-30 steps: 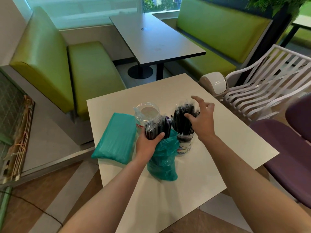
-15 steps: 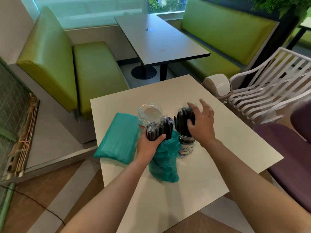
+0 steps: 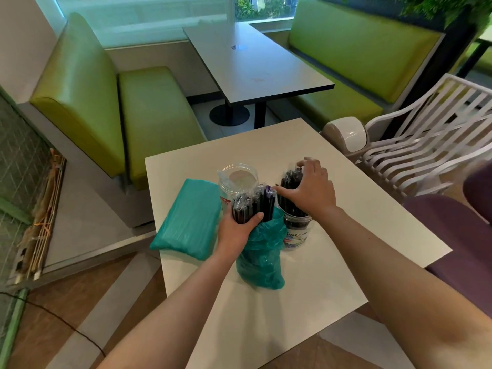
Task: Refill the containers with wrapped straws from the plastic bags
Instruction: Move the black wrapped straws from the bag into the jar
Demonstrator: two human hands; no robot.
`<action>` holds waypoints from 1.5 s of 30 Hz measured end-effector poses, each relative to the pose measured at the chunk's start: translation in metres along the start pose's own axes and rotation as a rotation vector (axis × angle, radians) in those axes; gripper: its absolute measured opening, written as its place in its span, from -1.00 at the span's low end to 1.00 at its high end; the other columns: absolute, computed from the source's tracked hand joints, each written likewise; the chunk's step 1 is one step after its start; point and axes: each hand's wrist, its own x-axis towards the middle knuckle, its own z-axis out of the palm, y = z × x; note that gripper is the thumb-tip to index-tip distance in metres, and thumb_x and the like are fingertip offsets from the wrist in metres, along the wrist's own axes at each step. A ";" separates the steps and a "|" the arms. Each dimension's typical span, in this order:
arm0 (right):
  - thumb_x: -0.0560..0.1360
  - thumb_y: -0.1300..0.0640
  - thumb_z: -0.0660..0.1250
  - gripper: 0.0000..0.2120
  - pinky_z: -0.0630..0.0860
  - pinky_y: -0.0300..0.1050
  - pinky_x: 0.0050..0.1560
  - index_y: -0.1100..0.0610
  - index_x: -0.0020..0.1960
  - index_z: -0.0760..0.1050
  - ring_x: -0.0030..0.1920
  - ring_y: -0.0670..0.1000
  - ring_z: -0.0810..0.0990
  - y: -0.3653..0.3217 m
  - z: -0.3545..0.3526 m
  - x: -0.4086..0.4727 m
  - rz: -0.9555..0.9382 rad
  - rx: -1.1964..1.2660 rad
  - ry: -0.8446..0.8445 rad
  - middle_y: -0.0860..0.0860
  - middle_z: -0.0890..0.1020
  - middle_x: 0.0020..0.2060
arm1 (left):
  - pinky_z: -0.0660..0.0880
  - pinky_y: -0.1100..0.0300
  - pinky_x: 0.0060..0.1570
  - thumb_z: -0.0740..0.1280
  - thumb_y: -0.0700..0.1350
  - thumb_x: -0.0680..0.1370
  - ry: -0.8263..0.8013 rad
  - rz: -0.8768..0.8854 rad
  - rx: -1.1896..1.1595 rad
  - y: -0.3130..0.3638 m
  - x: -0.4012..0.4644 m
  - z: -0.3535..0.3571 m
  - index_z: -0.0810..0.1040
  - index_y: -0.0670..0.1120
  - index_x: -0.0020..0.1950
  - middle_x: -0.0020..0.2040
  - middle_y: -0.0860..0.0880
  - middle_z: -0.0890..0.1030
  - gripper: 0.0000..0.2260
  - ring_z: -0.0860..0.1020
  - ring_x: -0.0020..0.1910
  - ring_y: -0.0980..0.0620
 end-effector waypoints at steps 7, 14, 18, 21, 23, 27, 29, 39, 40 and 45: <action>0.48 -0.04 0.34 -0.42 0.49 0.11 0.13 -0.02 0.45 0.24 0.30 0.14 0.35 -0.001 0.001 0.006 -0.025 0.069 -0.082 0.04 0.35 0.35 | 0.36 0.25 0.16 0.54 0.01 0.41 0.004 -0.006 0.010 0.001 -0.001 -0.001 0.40 -0.02 0.38 0.12 0.14 0.49 -0.40 0.43 0.14 0.15; 0.59 0.20 0.20 -0.72 0.40 0.10 0.27 0.19 0.30 0.40 0.25 0.14 0.31 0.006 -0.005 0.017 -0.081 0.165 -0.088 0.15 0.36 0.27 | 0.36 0.23 0.16 0.55 0.03 0.40 -0.008 -0.002 0.000 -0.001 0.000 -0.002 0.41 -0.01 0.36 0.14 0.12 0.51 -0.41 0.44 0.16 0.13; 0.59 0.13 0.24 -0.73 0.40 0.06 0.24 0.11 0.27 0.44 0.24 0.10 0.38 0.009 -0.010 0.011 -0.114 0.144 -0.013 0.08 0.43 0.24 | 0.36 0.23 0.17 0.55 0.03 0.40 -0.011 0.001 0.001 -0.001 -0.001 -0.002 0.41 -0.01 0.36 0.14 0.13 0.50 -0.41 0.44 0.16 0.14; 0.56 0.06 0.29 -0.65 0.39 0.09 0.24 0.05 0.33 0.40 0.27 0.11 0.39 0.014 -0.007 0.003 -0.109 0.096 -0.079 0.05 0.43 0.29 | 0.36 0.23 0.18 0.54 0.04 0.40 -0.011 0.000 0.013 -0.002 0.000 -0.003 0.40 -0.01 0.37 0.17 0.11 0.51 -0.40 0.44 0.16 0.13; 0.53 0.05 0.33 -0.61 0.38 0.10 0.25 0.03 0.34 0.39 0.28 0.11 0.39 0.016 -0.009 0.000 -0.131 0.112 -0.018 0.04 0.42 0.31 | 0.37 0.22 0.19 0.54 0.04 0.40 -0.012 0.000 0.013 -0.002 0.000 -0.003 0.40 -0.01 0.37 0.20 0.08 0.53 -0.39 0.45 0.18 0.12; 0.49 0.03 0.37 -0.54 0.23 0.13 0.39 0.01 0.37 0.40 0.37 0.11 0.35 0.018 -0.012 -0.008 -0.186 -0.004 -0.008 0.02 0.40 0.39 | 0.38 0.22 0.18 0.55 0.04 0.40 -0.007 0.002 0.014 -0.002 -0.001 -0.003 0.41 -0.02 0.37 0.21 0.07 0.54 -0.40 0.47 0.20 0.08; 0.49 0.03 0.37 -0.54 0.09 0.15 0.46 0.01 0.36 0.41 0.43 0.13 0.25 0.014 -0.010 -0.017 -0.177 -0.051 0.033 0.04 0.37 0.41 | 0.38 0.22 0.19 0.54 0.04 0.40 -0.001 0.003 0.011 -0.003 -0.001 -0.004 0.41 -0.02 0.37 0.18 0.09 0.53 -0.40 0.48 0.20 0.08; 0.57 0.16 0.28 -0.90 0.47 -0.14 -0.01 0.11 0.04 0.54 -0.01 -0.02 0.49 -0.035 0.019 -0.080 -0.122 0.444 -0.062 -0.01 0.57 -0.11 | 0.43 0.20 0.13 0.55 0.05 0.40 0.001 0.031 0.018 -0.005 0.001 -0.002 0.44 -0.01 0.33 0.14 0.07 0.57 -0.44 0.53 0.18 0.04; 0.57 0.13 0.30 -0.92 0.46 -0.17 -0.08 0.10 0.04 0.52 -0.06 -0.01 0.51 -0.034 0.024 -0.084 -0.084 0.454 -0.124 0.00 0.57 -0.15 | 0.44 0.19 0.13 0.55 0.04 0.39 -0.003 0.035 0.012 -0.007 0.001 -0.003 0.45 0.00 0.31 0.13 0.07 0.57 -0.46 0.53 0.18 0.04; 0.52 0.07 0.39 -0.64 0.47 -0.11 -0.28 0.08 0.20 0.31 -0.32 -0.05 0.51 -0.026 0.028 -0.091 0.113 0.477 -0.212 -0.02 0.52 -0.30 | 0.47 0.20 0.17 0.58 -0.01 0.37 -0.092 0.017 -0.066 -0.007 -0.005 -0.010 0.47 0.03 0.27 0.16 0.06 0.60 -0.48 0.55 0.16 0.10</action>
